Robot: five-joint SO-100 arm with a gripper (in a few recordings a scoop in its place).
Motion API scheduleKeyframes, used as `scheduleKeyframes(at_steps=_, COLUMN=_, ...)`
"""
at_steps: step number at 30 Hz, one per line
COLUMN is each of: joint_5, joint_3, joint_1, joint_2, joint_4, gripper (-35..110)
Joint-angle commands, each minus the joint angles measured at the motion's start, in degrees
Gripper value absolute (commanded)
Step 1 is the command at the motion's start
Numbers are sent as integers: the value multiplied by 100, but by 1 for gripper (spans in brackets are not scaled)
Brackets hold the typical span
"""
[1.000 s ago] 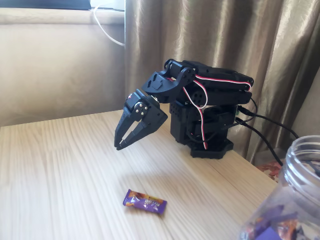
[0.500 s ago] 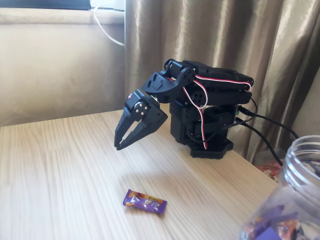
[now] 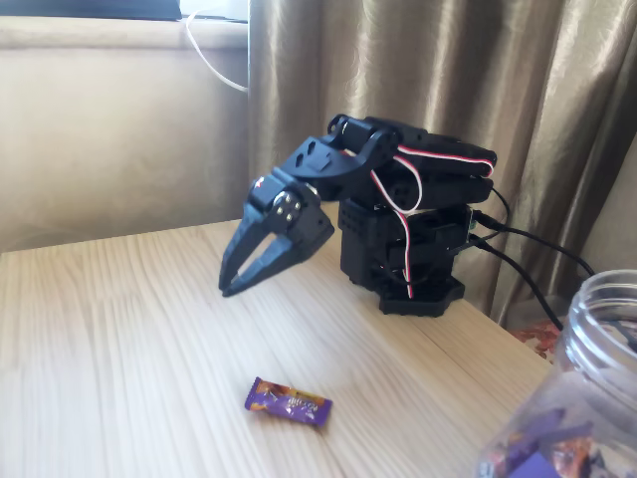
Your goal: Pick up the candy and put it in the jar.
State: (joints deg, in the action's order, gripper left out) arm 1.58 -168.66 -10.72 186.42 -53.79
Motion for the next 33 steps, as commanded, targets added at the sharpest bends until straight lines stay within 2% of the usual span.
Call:
scheduleKeyframes(at_steps=1, joint_5=158, joint_3=1714, joint_1=-369, joint_2=-1652, joint_4=-202, gripper=1)
scheduleKeyframes(at_steps=5, joint_5=-202, joint_3=3727, joint_1=-791, joint_2=-3524, joint_4=-1046, gripper=4)
scheduleKeyframes(at_steps=6, joint_5=-466, joint_3=4017, joint_1=-905, joint_2=-3727, joint_4=-1266, gripper=10)
scheduleKeyframes(at_steps=8, joint_5=-677, joint_3=4263, joint_1=-1230, joint_2=-4192, joint_4=-1371, gripper=10)
scheduleKeyframes(at_steps=14, joint_5=-1450, joint_3=3551, joint_1=-2320, joint_2=-5036, joint_4=-958, gripper=10)
scheduleKeyframes(at_steps=19, joint_5=-1450, joint_3=2848, joint_1=-2751, joint_2=-5273, joint_4=-439, gripper=18)
scheduleKeyframes(at_steps=22, joint_5=-1600, joint_3=2830, joint_1=-2733, joint_2=-5678, joint_4=-413, gripper=24)
scheduleKeyframes(at_steps=33, joint_5=-2364, joint_3=3340, joint_1=-2180, joint_2=-7110, joint_4=-281, gripper=29)
